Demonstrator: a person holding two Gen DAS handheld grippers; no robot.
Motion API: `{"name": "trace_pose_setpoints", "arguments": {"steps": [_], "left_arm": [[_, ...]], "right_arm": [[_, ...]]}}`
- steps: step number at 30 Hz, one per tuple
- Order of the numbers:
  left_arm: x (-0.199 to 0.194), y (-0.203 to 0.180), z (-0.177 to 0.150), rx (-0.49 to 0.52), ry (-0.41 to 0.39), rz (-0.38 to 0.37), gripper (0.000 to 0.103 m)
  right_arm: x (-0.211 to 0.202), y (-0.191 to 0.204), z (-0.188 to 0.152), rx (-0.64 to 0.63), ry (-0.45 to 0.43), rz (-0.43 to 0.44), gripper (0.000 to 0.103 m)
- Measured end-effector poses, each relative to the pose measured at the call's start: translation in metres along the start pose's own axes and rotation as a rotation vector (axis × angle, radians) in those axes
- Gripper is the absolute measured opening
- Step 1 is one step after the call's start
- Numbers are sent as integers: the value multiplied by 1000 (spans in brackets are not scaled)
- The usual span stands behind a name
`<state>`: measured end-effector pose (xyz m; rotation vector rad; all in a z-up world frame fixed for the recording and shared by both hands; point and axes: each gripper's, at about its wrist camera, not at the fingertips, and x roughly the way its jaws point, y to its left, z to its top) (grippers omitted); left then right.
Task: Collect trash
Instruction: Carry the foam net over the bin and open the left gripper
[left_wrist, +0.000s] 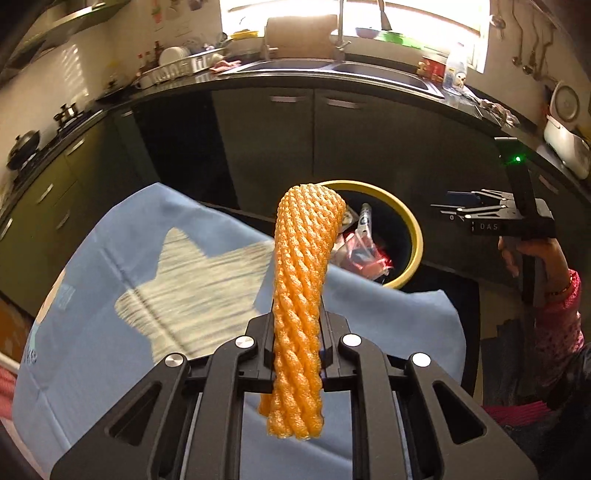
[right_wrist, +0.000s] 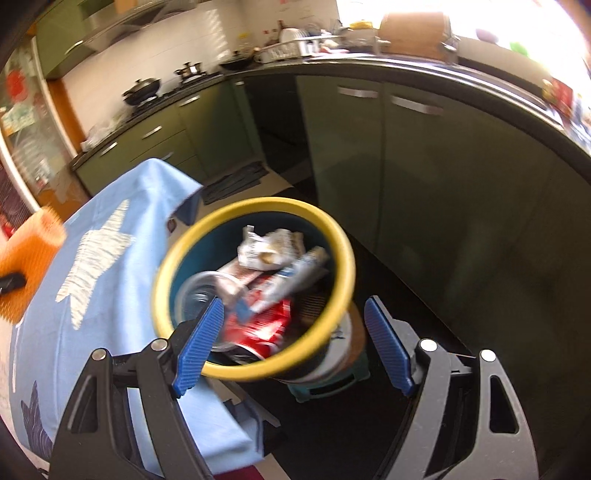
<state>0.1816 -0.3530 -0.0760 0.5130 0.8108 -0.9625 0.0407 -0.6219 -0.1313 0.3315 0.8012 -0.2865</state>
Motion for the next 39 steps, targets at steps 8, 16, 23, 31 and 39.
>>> {"name": "trace_pose_setpoints", "arguments": {"steps": [8, 16, 23, 31, 39], "left_arm": [[116, -6, 77, 21, 107, -30, 22], [191, -8, 104, -21, 189, -15, 43], [203, -6, 109, -84, 212, -61, 72], [159, -16, 97, -105, 170, -138, 76], [52, -21, 45, -106, -23, 42, 95]], "right_arm": [[-3, -33, -5, 47, 4, -27, 74], [2, -37, -4, 51, 13, -13, 75], [1, -31, -2, 37, 10, 1, 75], [-9, -22, -5, 28, -4, 14, 75], [-24, -9, -13, -16, -1, 25, 79]]}}
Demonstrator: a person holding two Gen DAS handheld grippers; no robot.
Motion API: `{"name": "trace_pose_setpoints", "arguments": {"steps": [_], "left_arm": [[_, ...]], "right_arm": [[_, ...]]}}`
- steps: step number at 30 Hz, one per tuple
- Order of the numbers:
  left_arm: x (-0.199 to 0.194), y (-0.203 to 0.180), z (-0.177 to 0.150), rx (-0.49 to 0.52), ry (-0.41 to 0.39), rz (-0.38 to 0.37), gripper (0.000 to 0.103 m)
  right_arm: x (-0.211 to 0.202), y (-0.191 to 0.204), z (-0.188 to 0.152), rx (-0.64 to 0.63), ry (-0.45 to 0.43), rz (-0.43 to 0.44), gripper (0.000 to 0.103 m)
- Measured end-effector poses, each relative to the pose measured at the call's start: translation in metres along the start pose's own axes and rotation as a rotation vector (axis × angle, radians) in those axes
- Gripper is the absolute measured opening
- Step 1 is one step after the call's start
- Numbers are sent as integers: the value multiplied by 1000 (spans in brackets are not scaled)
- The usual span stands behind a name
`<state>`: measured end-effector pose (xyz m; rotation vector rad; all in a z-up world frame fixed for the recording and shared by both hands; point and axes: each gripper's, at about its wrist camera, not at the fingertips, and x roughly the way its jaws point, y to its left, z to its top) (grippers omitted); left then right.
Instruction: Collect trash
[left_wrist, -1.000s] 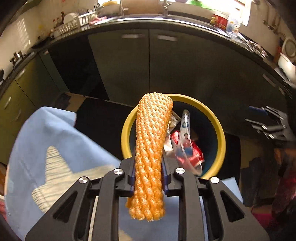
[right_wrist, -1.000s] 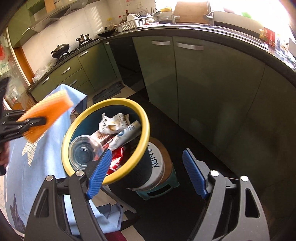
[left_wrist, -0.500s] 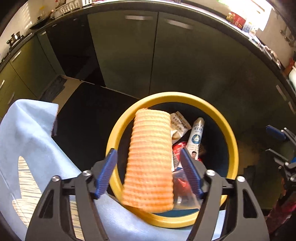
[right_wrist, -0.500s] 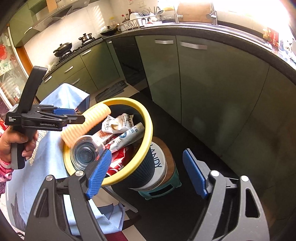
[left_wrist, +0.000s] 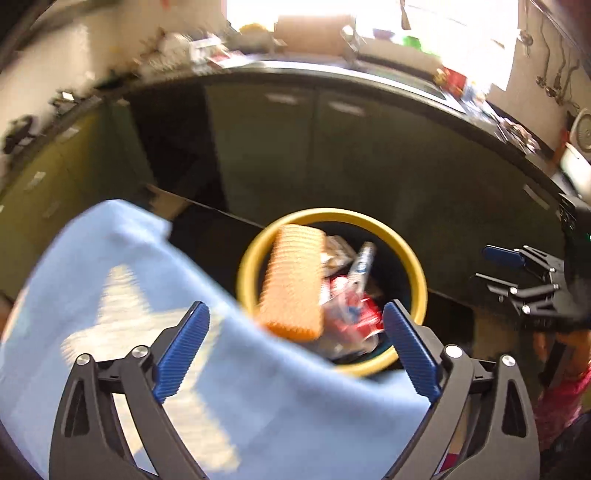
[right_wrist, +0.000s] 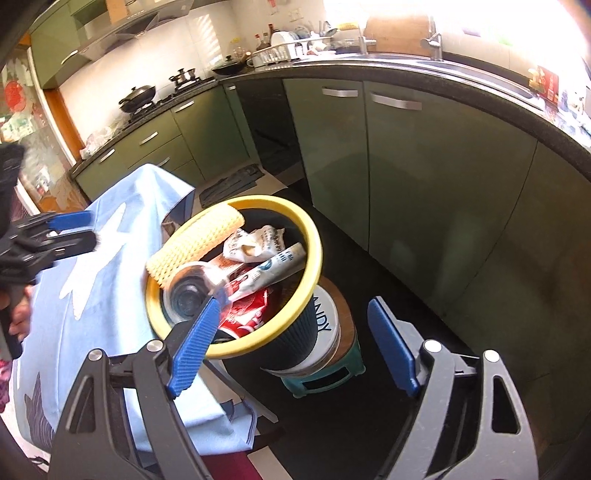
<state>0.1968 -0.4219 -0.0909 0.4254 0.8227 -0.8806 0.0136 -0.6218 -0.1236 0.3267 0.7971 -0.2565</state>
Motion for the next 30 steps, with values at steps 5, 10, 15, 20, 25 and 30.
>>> {"name": "trace_pose_setpoints", "arguments": {"steps": [5, 10, 15, 20, 25, 30], "left_arm": [[-83, 20, -63, -100, -125, 173, 98], [-167, 48, -142, -253, -217, 395, 98], [-238, 76, -212, -452, -260, 600, 98], [-292, 89, -261, -563, -303, 662, 98], [-333, 81, -290, -580, -332, 725, 98], [-359, 67, -303, -569, -345, 723, 98]], "right_arm": [[-6, 26, -10, -72, 15, 17, 84], [-17, 59, -20, -125, 4, 47, 93], [-36, 100, -29, -180, -30, 80, 96], [-68, 140, -38, -253, -87, 105, 96], [-107, 165, -45, -296, -160, 68, 96], [-129, 170, -52, -308, -189, 64, 96]]}}
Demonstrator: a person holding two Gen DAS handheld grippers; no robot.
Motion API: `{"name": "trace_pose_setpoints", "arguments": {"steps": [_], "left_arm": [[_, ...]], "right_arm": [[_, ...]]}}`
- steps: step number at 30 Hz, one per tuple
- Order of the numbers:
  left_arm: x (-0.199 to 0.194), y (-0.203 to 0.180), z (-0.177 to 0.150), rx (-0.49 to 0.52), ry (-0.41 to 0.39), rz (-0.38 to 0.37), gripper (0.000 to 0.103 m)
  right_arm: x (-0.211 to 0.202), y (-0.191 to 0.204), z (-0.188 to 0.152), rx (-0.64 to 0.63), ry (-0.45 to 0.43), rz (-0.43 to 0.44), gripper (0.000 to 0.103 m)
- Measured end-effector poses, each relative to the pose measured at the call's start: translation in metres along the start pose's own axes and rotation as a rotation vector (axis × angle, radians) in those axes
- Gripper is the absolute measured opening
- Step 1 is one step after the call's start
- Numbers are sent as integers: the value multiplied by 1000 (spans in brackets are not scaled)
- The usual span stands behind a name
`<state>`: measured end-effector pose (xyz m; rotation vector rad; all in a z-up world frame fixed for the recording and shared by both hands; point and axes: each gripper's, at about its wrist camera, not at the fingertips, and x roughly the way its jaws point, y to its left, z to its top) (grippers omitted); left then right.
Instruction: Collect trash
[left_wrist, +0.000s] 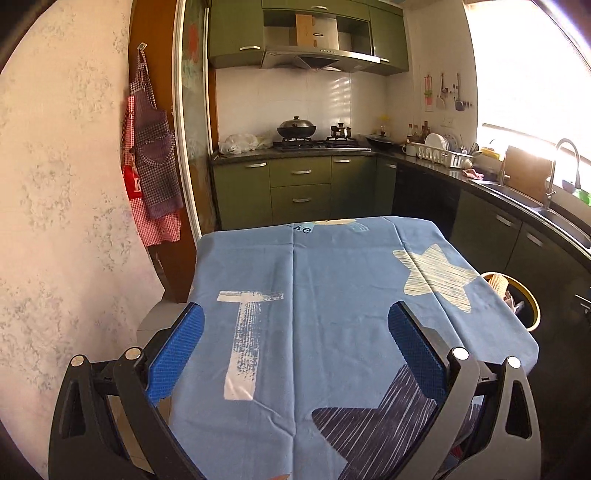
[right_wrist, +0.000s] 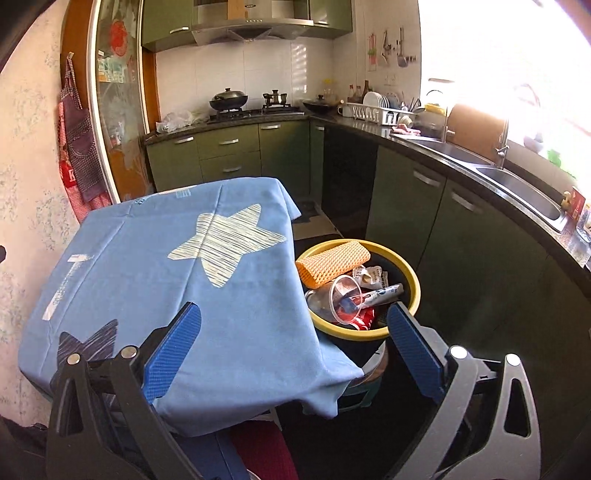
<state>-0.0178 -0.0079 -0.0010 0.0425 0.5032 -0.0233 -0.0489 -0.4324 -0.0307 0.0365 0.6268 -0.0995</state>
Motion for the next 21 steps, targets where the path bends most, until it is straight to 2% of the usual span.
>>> {"name": "trace_pose_setpoints", "arguments": {"steps": [6, 12, 21], "left_arm": [[-20, 6, 0, -32, -36, -20, 98], [-29, 7, -8, -42, -33, 9, 98], [-31, 1, -13, -37, -29, 3, 98]], "right_arm": [[-12, 10, 2, -24, -45, 17, 96], [-15, 16, 0, -41, -61, 49, 96], [-20, 16, -2, -41, -82, 50, 96]]}}
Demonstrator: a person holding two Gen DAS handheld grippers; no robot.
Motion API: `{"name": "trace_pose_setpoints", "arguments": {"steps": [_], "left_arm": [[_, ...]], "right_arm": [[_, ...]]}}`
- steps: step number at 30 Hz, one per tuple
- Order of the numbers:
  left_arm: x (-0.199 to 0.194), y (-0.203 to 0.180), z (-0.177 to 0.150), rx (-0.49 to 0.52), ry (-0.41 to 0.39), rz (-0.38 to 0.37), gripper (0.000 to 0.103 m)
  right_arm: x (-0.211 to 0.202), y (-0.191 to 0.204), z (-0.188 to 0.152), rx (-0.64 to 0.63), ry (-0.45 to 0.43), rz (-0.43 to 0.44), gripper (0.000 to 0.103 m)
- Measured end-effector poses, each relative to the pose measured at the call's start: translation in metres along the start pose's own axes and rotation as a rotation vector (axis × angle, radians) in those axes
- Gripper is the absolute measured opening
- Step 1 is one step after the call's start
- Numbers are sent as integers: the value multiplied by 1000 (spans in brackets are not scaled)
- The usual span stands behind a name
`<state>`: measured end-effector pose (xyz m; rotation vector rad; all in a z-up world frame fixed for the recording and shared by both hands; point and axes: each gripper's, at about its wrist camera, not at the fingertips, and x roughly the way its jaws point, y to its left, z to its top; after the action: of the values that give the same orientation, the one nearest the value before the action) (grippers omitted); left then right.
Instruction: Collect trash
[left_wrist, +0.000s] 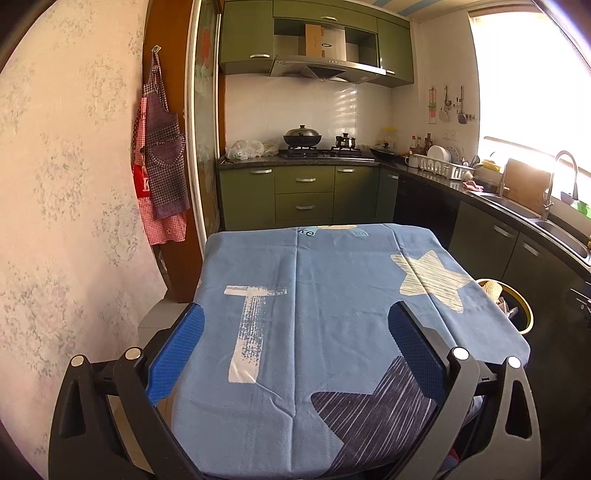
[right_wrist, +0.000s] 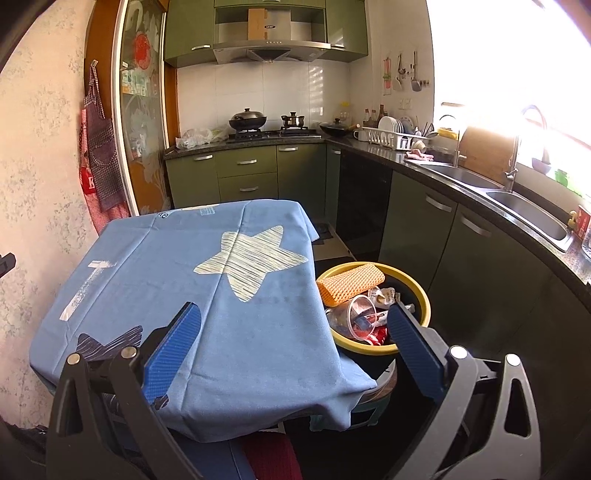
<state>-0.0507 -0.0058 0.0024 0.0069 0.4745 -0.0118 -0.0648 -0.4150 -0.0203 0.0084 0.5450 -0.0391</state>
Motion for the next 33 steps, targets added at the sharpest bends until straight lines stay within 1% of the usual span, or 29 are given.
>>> {"name": "trace_pose_setpoints", "arguments": {"steps": [12, 33], "left_arm": [[-2, -4, -3, 8, -2, -13, 98], [1, -8, -5, 23, 3, -11, 98]], "right_arm": [[-1, 1, 0, -1, -1, 2, 96], [2, 2, -2, 3, 5, 9, 96]]}}
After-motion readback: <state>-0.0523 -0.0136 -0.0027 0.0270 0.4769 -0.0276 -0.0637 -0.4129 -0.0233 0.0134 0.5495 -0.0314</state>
